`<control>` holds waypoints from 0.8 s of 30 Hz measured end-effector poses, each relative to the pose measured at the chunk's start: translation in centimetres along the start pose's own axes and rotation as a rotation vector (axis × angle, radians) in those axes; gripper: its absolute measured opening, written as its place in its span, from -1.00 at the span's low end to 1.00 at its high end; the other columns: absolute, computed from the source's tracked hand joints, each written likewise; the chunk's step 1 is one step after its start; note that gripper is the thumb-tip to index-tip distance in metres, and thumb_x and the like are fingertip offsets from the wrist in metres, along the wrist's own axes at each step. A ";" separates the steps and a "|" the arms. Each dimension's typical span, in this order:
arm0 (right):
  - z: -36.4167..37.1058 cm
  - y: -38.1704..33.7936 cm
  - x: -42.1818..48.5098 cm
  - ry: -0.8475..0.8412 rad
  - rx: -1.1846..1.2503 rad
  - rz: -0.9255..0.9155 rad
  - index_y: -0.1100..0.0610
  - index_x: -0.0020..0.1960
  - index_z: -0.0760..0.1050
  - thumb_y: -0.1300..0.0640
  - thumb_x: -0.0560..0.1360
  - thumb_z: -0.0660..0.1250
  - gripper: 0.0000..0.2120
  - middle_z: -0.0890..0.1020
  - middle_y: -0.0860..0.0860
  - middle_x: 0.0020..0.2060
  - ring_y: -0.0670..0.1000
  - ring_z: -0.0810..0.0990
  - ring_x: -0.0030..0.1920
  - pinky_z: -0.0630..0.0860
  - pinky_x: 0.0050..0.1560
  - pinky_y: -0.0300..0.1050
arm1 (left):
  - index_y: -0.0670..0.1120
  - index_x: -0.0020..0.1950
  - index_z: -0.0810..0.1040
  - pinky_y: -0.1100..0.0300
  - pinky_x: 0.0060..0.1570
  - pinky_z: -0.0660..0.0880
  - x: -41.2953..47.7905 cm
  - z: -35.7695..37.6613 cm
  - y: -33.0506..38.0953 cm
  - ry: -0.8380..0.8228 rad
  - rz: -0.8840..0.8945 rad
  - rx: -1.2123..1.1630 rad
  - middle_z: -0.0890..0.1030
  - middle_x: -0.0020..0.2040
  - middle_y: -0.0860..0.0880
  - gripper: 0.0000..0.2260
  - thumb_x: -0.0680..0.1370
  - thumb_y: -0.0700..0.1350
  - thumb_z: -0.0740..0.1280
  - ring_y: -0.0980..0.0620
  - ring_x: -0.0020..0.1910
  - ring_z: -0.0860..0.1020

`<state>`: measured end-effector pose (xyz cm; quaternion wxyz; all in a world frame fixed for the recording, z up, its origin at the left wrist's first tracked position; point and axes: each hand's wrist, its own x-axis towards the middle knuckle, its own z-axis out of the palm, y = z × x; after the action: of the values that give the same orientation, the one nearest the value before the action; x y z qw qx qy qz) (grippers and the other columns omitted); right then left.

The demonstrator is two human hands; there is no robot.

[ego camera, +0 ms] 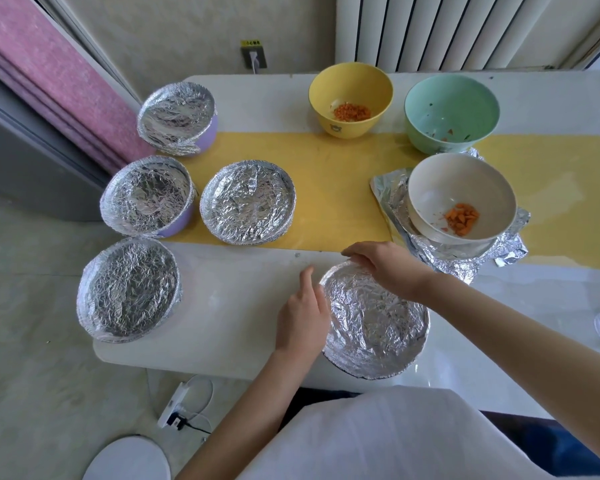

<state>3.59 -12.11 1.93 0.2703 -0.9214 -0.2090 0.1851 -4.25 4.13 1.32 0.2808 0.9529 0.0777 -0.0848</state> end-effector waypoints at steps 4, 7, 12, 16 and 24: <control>0.0 0.6 -0.3 0.022 0.041 0.015 0.17 0.19 0.55 0.18 0.61 0.17 -0.75 0.64 0.06 0.08 0.08 0.60 0.06 0.48 0.08 -0.07 | -0.07 0.43 0.29 0.11 0.08 0.40 0.5 -0.2 0.3 0.018 -0.027 -0.285 0.53 0.25 -0.13 -0.64 0.62 -0.12 0.15 -0.08 0.23 0.47; 0.5 0.7 -0.3 0.030 0.032 0.023 0.16 0.23 0.52 0.21 0.61 0.16 -0.74 0.65 0.07 0.08 0.10 0.61 0.04 0.49 0.05 -0.04 | -0.12 0.37 0.40 0.20 0.17 0.41 1.4 0.3 0.6 0.019 0.025 -0.377 0.54 0.25 -0.10 -0.68 0.61 -0.17 0.20 -0.02 0.23 0.49; 1.2 1.1 -0.3 0.021 -0.077 -0.011 0.14 0.18 0.51 0.39 0.53 0.18 -0.69 0.66 0.10 -0.09 0.14 0.61 -0.17 0.53 -0.16 0.05 | -0.17 0.19 0.56 0.26 -0.08 0.41 2.3 1.2 0.9 0.058 0.048 -0.331 0.65 0.01 -0.15 -0.76 0.59 -0.29 0.19 -0.10 -0.02 0.59; 1.1 1.1 -0.2 -0.016 -0.183 0.007 0.14 0.15 0.47 0.41 0.49 0.18 -0.69 0.62 0.09 -0.16 0.14 0.55 -0.26 0.50 -0.26 0.03 | -0.17 0.17 0.56 0.29 -0.15 0.35 2.2 1.6 1.0 0.110 0.068 -0.263 0.66 -0.01 -0.13 -0.78 0.59 -0.28 0.18 -0.10 -0.04 0.59; 0.0 -0.1 1.3 -0.140 0.036 0.158 0.15 0.16 0.54 0.11 0.62 0.14 -0.74 0.64 0.11 -0.01 0.12 0.58 -0.06 0.51 -0.03 0.00 | -0.20 -0.06 0.43 0.27 -0.31 0.25 2.0 1.8 0.9 0.160 0.059 -0.331 0.50 -0.21 -0.03 -0.95 0.58 -0.29 0.21 0.03 -0.30 0.41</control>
<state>4.63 -11.44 1.66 0.2561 -0.9148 -0.1507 0.2737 -2.36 2.57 -0.08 0.4288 0.8993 0.0849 0.0136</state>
